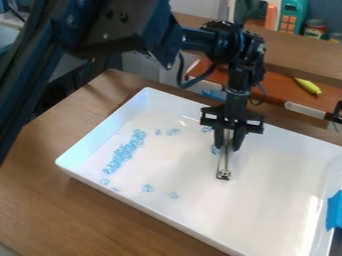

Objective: Sweep into pile

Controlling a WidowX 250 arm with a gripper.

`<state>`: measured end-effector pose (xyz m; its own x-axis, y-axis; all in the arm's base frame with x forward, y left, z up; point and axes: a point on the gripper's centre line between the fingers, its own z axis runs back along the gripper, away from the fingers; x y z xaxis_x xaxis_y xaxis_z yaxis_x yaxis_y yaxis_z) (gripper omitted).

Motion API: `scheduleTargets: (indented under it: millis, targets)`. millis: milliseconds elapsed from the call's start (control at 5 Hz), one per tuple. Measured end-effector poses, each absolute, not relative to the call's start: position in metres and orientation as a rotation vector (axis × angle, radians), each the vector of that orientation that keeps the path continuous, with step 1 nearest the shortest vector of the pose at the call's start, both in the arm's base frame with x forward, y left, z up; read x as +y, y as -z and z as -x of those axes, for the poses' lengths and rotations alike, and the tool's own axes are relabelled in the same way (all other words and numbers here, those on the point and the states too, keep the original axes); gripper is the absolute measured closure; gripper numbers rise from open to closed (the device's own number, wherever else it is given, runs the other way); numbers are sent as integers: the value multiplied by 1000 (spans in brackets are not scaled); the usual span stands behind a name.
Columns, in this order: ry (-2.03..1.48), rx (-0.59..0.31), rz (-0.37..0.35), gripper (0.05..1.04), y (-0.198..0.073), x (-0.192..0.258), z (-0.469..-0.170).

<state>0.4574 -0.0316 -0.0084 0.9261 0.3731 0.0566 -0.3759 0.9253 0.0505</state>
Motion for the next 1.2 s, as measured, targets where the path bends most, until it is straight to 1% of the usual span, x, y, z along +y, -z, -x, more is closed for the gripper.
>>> scheduleTargets:
  millis: [400, 600, 800, 1000, 1200]
  targets:
    - [-489, -33, -43, 730, 8, 32, -457]
    - [-531, -27, -23, 730, 6, 54, -456]
    - [-604, -39, -24, 730, 7, 83, -453]
    - [-733, -47, -73, 730, 8, 87, -439]
    - [-926, -29, -136, 730, 9, 93, -430]
